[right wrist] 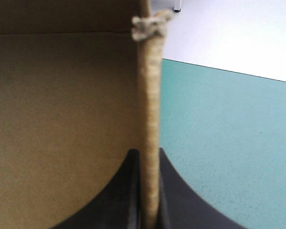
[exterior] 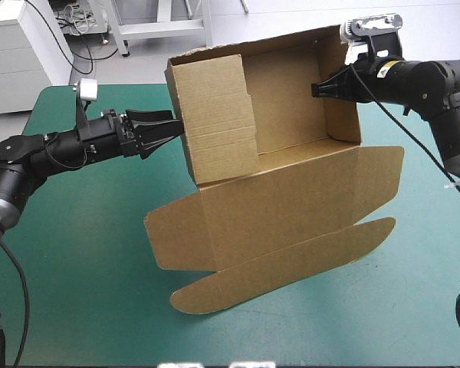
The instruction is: Fold the box
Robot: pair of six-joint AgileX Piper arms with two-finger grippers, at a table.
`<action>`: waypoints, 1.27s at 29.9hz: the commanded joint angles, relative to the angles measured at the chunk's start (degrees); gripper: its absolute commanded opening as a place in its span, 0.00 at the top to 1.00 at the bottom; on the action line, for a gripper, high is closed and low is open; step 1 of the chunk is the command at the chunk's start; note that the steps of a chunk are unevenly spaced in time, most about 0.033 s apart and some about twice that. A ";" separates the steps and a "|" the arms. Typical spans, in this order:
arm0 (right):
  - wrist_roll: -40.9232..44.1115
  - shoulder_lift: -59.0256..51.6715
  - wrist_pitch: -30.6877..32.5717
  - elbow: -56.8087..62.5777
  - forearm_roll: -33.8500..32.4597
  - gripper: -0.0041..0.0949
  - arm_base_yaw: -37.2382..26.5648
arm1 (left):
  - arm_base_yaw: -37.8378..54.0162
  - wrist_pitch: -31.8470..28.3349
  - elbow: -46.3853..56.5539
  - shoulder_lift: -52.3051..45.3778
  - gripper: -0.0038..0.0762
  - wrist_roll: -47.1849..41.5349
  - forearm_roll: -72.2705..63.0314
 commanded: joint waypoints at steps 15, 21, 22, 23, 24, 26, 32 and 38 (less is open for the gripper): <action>3.62 -2.19 -7.63 -1.81 0.15 0.98 0.24 | -0.55 3.42 -1.34 -2.18 0.20 1.84 -6.24; 4.35 -1.69 -8.23 -1.81 -0.22 0.98 0.49 | -2.25 -3.10 -1.78 -2.18 0.20 0.80 -5.31; 4.47 -1.41 -8.36 -1.81 -0.46 0.98 0.75 | -3.08 -4.45 -2.50 -2.18 0.20 0.30 -4.06; 4.72 -1.26 -8.51 -1.81 -0.81 0.98 0.87 | -4.42 -6.56 -3.44 -2.18 0.20 -0.93 -2.02; 5.46 -1.01 -8.78 -1.81 -1.79 0.98 1.38 | -5.87 -9.00 -4.61 -2.18 0.20 -1.98 0.34; 6.52 -0.42 -8.92 -1.81 -3.39 0.98 2.25 | -8.86 -14.10 -7.25 -2.18 0.20 -5.71 6.50; 11.08 1.03 -10.74 -1.81 -9.02 0.98 5.20 | -16.10 -29.06 -14.77 -2.18 0.20 -26.65 33.28; 15.49 1.89 -14.30 -1.81 -13.63 0.98 8.42 | -21.69 -30.06 -20.93 -0.77 0.20 -52.12 63.36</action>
